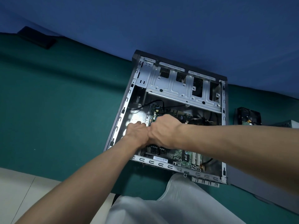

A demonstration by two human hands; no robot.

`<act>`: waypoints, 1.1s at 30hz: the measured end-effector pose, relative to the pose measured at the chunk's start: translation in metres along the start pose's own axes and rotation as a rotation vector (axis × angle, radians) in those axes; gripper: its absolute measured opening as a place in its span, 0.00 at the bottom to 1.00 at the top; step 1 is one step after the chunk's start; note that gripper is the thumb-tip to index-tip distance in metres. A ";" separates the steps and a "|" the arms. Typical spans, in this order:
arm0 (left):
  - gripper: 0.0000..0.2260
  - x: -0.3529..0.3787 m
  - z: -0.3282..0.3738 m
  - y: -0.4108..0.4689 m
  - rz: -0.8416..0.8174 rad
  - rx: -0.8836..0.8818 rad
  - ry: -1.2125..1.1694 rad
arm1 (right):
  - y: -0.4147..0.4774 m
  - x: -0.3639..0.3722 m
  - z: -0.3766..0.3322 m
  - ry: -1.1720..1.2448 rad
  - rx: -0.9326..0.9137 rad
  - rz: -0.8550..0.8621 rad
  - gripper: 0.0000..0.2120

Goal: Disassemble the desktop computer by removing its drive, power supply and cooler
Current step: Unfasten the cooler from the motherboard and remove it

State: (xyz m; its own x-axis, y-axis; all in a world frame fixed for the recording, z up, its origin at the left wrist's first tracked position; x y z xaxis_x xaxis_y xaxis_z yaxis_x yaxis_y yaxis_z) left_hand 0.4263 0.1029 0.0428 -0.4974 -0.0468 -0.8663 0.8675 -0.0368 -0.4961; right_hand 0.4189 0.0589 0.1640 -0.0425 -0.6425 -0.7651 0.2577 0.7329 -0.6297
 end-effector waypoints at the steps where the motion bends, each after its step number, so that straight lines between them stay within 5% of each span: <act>1: 0.05 0.000 0.000 0.000 0.005 -0.015 -0.010 | 0.004 -0.003 -0.001 0.055 0.002 0.016 0.14; 6: 0.30 -0.005 0.004 -0.001 -0.059 0.024 -0.067 | -0.005 0.019 0.040 1.091 0.645 0.082 0.10; 9: 0.38 -0.001 0.007 -0.001 -0.127 0.086 -0.033 | -0.023 0.046 0.043 1.549 0.932 -0.099 0.09; 12: 0.42 0.000 0.006 0.001 -0.169 0.091 -0.033 | -0.020 0.047 0.042 1.446 0.854 -0.147 0.07; 16: 0.41 0.007 0.002 0.000 -0.177 0.038 -0.048 | -0.007 0.020 0.037 0.756 0.488 -0.068 0.11; 21: 0.20 0.004 -0.001 0.002 -0.084 -0.006 -0.114 | 0.001 -0.004 0.000 0.140 -0.032 0.034 0.15; 23: 0.22 0.005 -0.001 0.001 -0.085 0.003 -0.145 | 0.000 -0.003 0.009 0.329 0.041 0.063 0.13; 26: 0.33 0.004 0.001 -0.002 -0.148 0.021 -0.130 | -0.004 0.019 0.036 0.989 0.472 0.055 0.12; 29: 0.38 0.004 0.003 -0.002 -0.156 0.049 -0.079 | -0.017 0.048 0.034 1.594 0.881 -0.168 0.10; 33: 0.38 0.003 0.003 -0.003 -0.134 0.066 -0.072 | -0.013 0.047 0.031 1.305 0.740 -0.221 0.07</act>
State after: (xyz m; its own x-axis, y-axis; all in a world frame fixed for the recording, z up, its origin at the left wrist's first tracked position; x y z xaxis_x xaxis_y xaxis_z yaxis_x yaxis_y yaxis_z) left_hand 0.4224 0.1001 0.0413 -0.6099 -0.1083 -0.7850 0.7921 -0.1133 -0.5998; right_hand 0.4435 0.0116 0.1404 -0.8414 0.2123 -0.4970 0.5274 0.1222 -0.8408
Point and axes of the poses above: each hand's wrist, its own y-axis towards the middle knuckle, its own x-axis out of the palm, z = x × y, the point moved 6 cm from there along y, towards the middle knuckle, and after that the axes turned 5 degrees about -x, right-handed, at the moved point
